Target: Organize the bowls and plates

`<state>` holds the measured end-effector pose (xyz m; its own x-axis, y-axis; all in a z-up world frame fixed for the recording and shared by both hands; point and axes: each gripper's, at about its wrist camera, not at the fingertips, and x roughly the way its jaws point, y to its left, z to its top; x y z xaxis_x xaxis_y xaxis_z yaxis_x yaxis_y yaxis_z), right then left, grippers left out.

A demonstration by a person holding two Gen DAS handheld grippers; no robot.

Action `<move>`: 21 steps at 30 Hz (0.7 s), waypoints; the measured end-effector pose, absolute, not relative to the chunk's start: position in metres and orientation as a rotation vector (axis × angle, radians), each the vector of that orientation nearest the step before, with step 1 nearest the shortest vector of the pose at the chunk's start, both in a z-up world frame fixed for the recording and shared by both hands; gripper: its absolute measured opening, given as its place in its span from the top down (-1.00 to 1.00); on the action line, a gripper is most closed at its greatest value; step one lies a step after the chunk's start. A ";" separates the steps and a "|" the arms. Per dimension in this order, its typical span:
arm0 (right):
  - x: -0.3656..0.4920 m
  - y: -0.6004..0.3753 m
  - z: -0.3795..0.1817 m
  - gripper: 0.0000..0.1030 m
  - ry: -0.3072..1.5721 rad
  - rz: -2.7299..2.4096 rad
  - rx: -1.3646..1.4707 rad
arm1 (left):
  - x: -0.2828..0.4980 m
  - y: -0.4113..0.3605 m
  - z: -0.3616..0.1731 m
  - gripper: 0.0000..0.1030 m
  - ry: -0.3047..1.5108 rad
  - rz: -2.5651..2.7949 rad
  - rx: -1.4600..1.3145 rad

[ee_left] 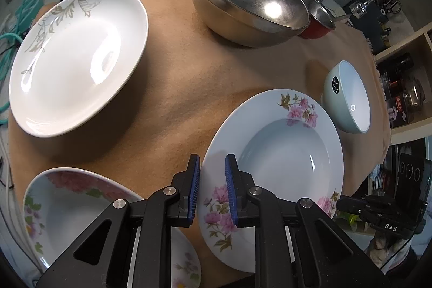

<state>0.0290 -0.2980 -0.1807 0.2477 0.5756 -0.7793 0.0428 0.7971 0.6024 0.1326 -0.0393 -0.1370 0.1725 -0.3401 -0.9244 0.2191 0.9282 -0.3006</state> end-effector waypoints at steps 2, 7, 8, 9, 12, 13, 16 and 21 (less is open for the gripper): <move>0.029 -0.297 -0.181 0.87 1.289 0.396 0.580 | 0.132 -0.040 -0.137 0.67 1.338 -0.397 -0.104; 0.029 -0.294 -0.181 0.87 1.290 0.401 0.564 | 0.131 -0.037 -0.137 0.67 1.342 -0.393 -0.116; 0.030 -0.294 -0.180 0.87 1.288 0.401 0.561 | 0.130 -0.037 -0.137 0.67 1.342 -0.389 -0.121; 0.030 -0.294 -0.180 0.87 1.286 0.399 0.557 | 0.130 -0.036 -0.136 0.67 1.338 -0.386 -0.118; 0.029 -0.294 -0.175 0.87 1.270 0.391 0.541 | 0.126 -0.035 -0.129 0.67 1.308 -0.377 -0.108; 0.028 -0.295 -0.171 0.87 1.257 0.381 0.523 | 0.125 -0.034 -0.125 0.67 1.296 -0.375 -0.106; 0.027 -0.296 -0.159 0.87 1.221 0.366 0.487 | 0.120 -0.026 -0.109 0.64 1.244 -0.356 -0.111; 0.031 -0.290 -0.132 0.52 1.150 0.369 0.426 | 0.105 0.004 -0.077 0.42 1.140 -0.307 -0.195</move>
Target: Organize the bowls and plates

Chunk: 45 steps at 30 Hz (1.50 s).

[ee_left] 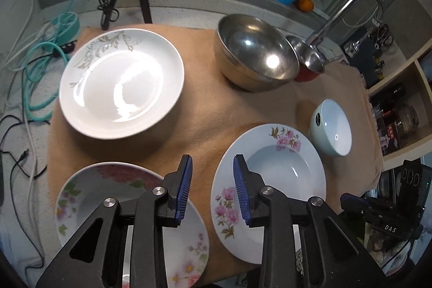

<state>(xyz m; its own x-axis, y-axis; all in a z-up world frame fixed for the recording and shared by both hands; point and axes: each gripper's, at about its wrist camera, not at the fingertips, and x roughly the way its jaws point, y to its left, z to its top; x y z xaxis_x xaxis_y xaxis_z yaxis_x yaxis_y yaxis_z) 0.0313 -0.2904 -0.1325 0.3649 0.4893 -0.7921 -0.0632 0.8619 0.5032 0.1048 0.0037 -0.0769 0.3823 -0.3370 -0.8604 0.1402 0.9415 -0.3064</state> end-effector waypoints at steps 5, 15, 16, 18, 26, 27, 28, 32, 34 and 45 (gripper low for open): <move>0.047 -0.266 -0.113 0.30 1.094 0.414 0.347 | 0.077 0.046 -0.060 0.36 1.057 -0.196 -0.268; 0.069 -0.189 -0.113 0.30 1.116 0.606 0.261 | 0.018 0.122 -0.078 0.23 1.047 0.037 -0.379; 0.070 -0.180 -0.114 0.30 1.122 0.626 0.252 | 0.013 0.127 -0.081 0.22 1.046 0.058 -0.391; 0.074 -0.164 -0.115 0.30 1.133 0.659 0.233 | 0.004 0.137 -0.088 0.23 1.047 0.084 -0.428; 0.094 -0.115 -0.135 0.30 1.216 0.734 0.216 | -0.014 0.156 -0.122 0.23 1.085 0.131 -0.530; 0.096 -0.112 -0.138 0.30 1.226 0.736 0.213 | -0.015 0.158 -0.124 0.25 1.086 0.126 -0.544; 0.098 -0.109 -0.141 0.30 1.234 0.739 0.210 | -0.016 0.158 -0.127 0.27 1.087 0.122 -0.555; 0.104 -0.096 -0.150 0.30 1.254 0.746 0.194 | -0.015 0.158 -0.132 0.28 1.092 0.119 -0.562; 0.106 -0.092 -0.153 0.30 1.262 0.746 0.188 | -0.015 0.159 -0.135 0.35 1.095 0.115 -0.567; 0.112 -0.075 -0.163 0.67 1.291 0.754 0.151 | -0.016 0.160 -0.147 0.62 1.119 0.095 -0.593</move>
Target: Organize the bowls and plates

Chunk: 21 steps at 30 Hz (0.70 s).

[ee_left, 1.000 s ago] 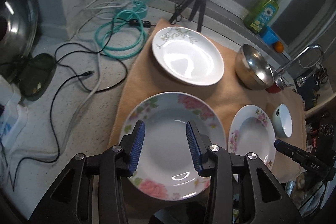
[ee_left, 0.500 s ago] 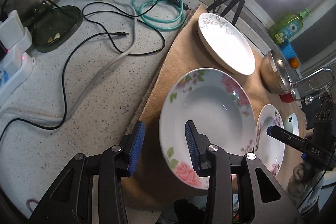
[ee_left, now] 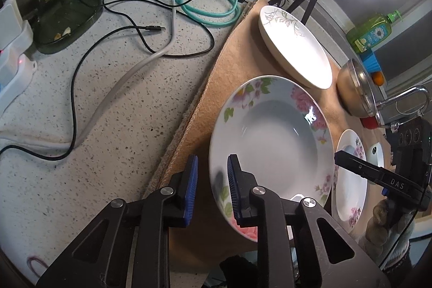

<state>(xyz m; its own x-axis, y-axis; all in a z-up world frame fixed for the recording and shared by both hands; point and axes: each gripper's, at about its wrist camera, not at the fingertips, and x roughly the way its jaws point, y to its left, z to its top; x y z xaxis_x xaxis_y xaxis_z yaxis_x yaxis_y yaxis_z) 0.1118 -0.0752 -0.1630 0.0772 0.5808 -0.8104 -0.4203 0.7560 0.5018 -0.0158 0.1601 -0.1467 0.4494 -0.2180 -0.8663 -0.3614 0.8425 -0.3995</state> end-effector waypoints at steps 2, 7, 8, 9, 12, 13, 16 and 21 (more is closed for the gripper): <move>0.113 -0.075 -0.164 0.68 1.296 0.753 0.149 | -0.016 0.160 -0.148 0.66 1.123 0.087 -0.602; 0.115 -0.070 -0.168 0.74 1.313 0.746 0.143 | -0.013 0.157 -0.151 0.74 1.131 0.074 -0.602; 0.115 -0.069 -0.169 0.75 1.314 0.745 0.140 | -0.013 0.157 -0.151 0.74 1.132 0.072 -0.601; 0.115 -0.069 -0.169 0.77 1.315 0.745 0.135 | -0.012 0.156 -0.152 0.74 1.133 0.069 -0.599; 0.117 -0.067 -0.171 0.81 1.323 0.738 0.137 | -0.011 0.155 -0.153 0.74 1.137 0.069 -0.590; 0.117 -0.067 -0.172 0.82 1.327 0.738 0.139 | -0.010 0.155 -0.152 0.74 1.137 0.069 -0.592; 0.118 -0.066 -0.174 0.84 1.335 0.732 0.137 | -0.011 0.155 -0.152 0.74 1.138 0.068 -0.587; 0.118 -0.066 -0.174 0.84 1.337 0.723 0.138 | -0.010 0.154 -0.150 0.75 1.137 0.070 -0.587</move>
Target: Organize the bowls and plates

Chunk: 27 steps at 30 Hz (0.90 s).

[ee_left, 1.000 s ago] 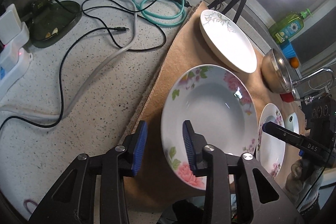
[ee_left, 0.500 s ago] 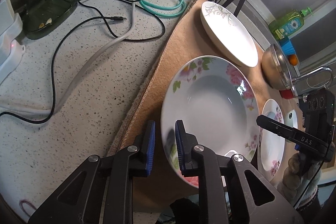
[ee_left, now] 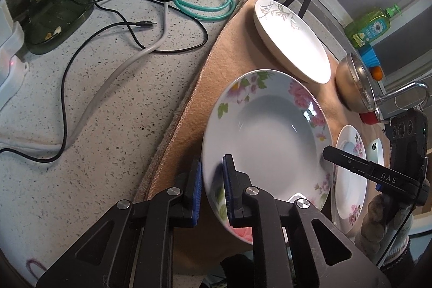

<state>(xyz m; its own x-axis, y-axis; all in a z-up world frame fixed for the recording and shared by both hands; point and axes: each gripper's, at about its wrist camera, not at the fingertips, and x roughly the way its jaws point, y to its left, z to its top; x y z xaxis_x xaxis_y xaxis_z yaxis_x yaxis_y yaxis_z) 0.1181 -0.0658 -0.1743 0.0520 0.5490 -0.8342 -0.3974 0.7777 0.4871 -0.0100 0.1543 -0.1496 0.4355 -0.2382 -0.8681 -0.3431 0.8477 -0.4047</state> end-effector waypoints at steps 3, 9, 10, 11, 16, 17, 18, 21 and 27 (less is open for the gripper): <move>0.118 -0.067 -0.174 0.84 1.343 0.718 0.141 | -0.011 0.153 -0.147 0.74 1.133 0.065 -0.588; 0.116 -0.073 -0.170 0.84 1.338 0.711 0.158 | -0.010 0.149 -0.137 0.74 1.117 0.054 -0.584; 0.116 -0.075 -0.168 0.84 1.333 0.711 0.162 | -0.009 0.148 -0.135 0.74 1.112 0.052 -0.580; 0.116 -0.076 -0.166 0.84 1.325 0.711 0.171 | -0.009 0.147 -0.132 0.74 1.108 0.049 -0.576; 0.113 -0.088 -0.155 0.84 1.299 0.705 0.195 | -0.004 0.138 -0.119 0.74 1.088 0.022 -0.555; 0.113 -0.091 -0.153 0.84 1.296 0.702 0.200 | -0.003 0.136 -0.117 0.74 1.085 0.015 -0.550; 0.112 -0.095 -0.152 0.84 1.294 0.698 0.205 | -0.001 0.133 -0.115 0.74 1.083 0.007 -0.545; 0.110 -0.109 -0.146 0.84 1.285 0.679 0.218 | 0.005 0.122 -0.112 0.74 1.080 -0.019 -0.528; 0.105 -0.140 -0.138 0.84 1.266 0.621 0.256 | 0.017 0.095 -0.109 0.74 1.088 -0.094 -0.495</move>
<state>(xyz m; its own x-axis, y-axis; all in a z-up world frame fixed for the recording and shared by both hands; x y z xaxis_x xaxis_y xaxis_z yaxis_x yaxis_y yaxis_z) 0.1054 -0.1404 -0.1375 0.1646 0.5651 -0.8084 -0.2929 0.8106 0.5070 0.0170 0.0953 -0.1088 0.4716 -0.3117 -0.8249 -0.1651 0.8877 -0.4298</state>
